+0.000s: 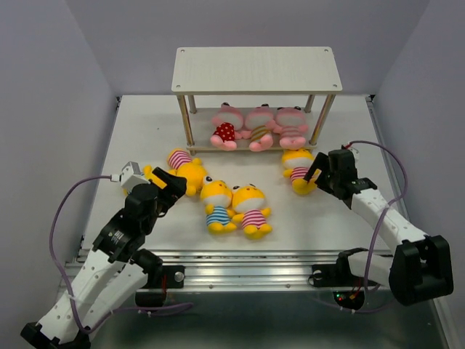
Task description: Place and organize the stuffed toys onto the shelf
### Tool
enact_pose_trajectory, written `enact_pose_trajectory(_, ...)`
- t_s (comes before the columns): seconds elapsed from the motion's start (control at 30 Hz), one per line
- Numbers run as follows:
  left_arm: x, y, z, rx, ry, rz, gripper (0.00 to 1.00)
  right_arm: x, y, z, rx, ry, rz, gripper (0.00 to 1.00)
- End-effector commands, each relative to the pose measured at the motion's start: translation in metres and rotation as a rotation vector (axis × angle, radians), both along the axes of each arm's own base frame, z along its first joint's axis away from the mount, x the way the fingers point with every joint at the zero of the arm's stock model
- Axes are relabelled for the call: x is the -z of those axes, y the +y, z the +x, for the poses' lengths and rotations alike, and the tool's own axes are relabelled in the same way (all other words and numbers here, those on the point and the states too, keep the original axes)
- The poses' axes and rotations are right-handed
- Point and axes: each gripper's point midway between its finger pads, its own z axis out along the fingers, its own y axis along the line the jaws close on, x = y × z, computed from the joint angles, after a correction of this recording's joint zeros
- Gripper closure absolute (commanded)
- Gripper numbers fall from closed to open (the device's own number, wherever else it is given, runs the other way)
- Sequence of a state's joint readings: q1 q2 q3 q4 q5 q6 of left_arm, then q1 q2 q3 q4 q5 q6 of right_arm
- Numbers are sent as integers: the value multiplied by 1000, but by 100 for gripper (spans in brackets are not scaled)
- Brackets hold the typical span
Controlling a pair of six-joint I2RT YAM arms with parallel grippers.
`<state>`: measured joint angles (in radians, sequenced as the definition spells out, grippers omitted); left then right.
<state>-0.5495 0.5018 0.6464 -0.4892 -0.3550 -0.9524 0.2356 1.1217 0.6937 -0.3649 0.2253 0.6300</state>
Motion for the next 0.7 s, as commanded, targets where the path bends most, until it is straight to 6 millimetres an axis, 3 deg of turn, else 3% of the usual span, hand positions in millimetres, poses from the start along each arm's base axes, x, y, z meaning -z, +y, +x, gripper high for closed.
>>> enact_pose_trajectory(0.0, 14, 10, 0, -49, 48, 44, 1, -4, 16, 23, -47, -71, 161, 1)
enact_pose_trajectory(0.27, 17, 6, 2, -38, 50, 38, 1, 19, 20, 29, -77, -73, 171, 15)
enact_pose_trajectory(0.4, 16, 4, 3, -34, 43, 32, 1, 28, 19, 25, -72, -56, 173, 36)
enact_pose_trajectory(0.43, 15, 4, 3, -33, 41, 29, 1, 29, 26, 22, -104, -54, 202, 49)
enact_pose_trajectory(0.47, 15, 4, 3, -31, 42, 29, 1, 29, 28, 21, -112, -56, 209, 56)
enact_pose_trajectory(0.5, 16, 4, 3, -33, 43, 31, 1, 27, 29, 20, -119, -65, 215, 71)
enact_pose_trajectory(0.6, 16, 4, 3, -28, 41, 37, 1, 20, 33, 13, -170, -72, 213, 93)
enact_pose_trajectory(0.67, 15, 5, 2, -30, 35, 40, 1, 15, 29, 8, -172, -47, 183, 94)
